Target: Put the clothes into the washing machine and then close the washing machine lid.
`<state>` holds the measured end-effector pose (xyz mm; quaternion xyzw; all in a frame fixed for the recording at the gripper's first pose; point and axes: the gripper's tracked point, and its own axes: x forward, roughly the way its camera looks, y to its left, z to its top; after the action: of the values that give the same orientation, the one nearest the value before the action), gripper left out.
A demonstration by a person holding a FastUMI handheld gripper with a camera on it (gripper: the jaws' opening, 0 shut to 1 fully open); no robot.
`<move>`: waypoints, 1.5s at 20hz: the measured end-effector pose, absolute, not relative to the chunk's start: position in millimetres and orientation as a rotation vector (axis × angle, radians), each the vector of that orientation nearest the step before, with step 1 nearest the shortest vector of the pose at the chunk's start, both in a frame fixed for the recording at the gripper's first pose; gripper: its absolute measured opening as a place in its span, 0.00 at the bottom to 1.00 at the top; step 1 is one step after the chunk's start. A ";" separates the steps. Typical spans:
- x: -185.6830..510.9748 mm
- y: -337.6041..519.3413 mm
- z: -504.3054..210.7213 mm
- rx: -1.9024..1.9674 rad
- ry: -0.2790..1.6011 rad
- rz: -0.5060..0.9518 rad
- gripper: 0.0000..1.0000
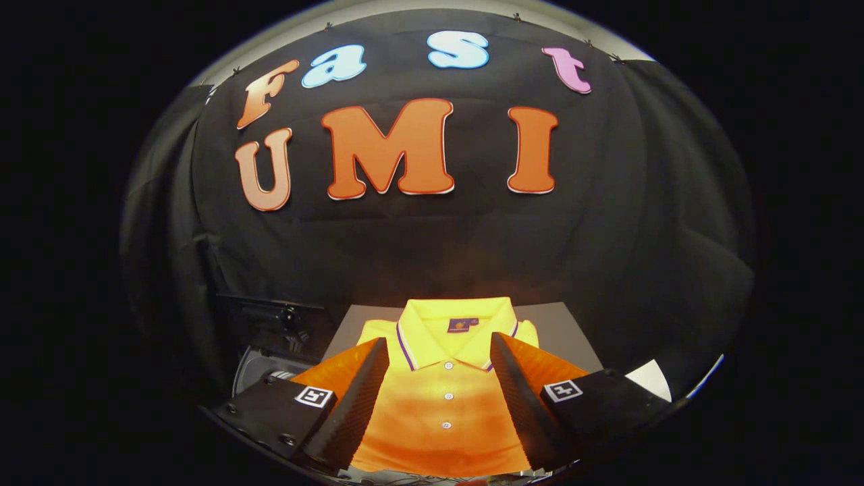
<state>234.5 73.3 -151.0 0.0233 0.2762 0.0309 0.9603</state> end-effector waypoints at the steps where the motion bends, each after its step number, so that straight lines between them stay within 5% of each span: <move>1: 237.7 74.1 -160.2 0.049 0.579 0.062 0.98; 17: 250.6 64.1 -253.0 0.023 0.716 0.062 0.97; 25: 244.3 69.1 -259.5 0.083 0.762 0.149 0.67; 27: 244.1 71.7 -260.5 0.071 0.816 0.147 0.55; 30: 245.0 78.3 -254.9 0.083 0.803 0.157 0.22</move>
<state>245.0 78.3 -254.9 0.0403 0.3905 0.0763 0.9166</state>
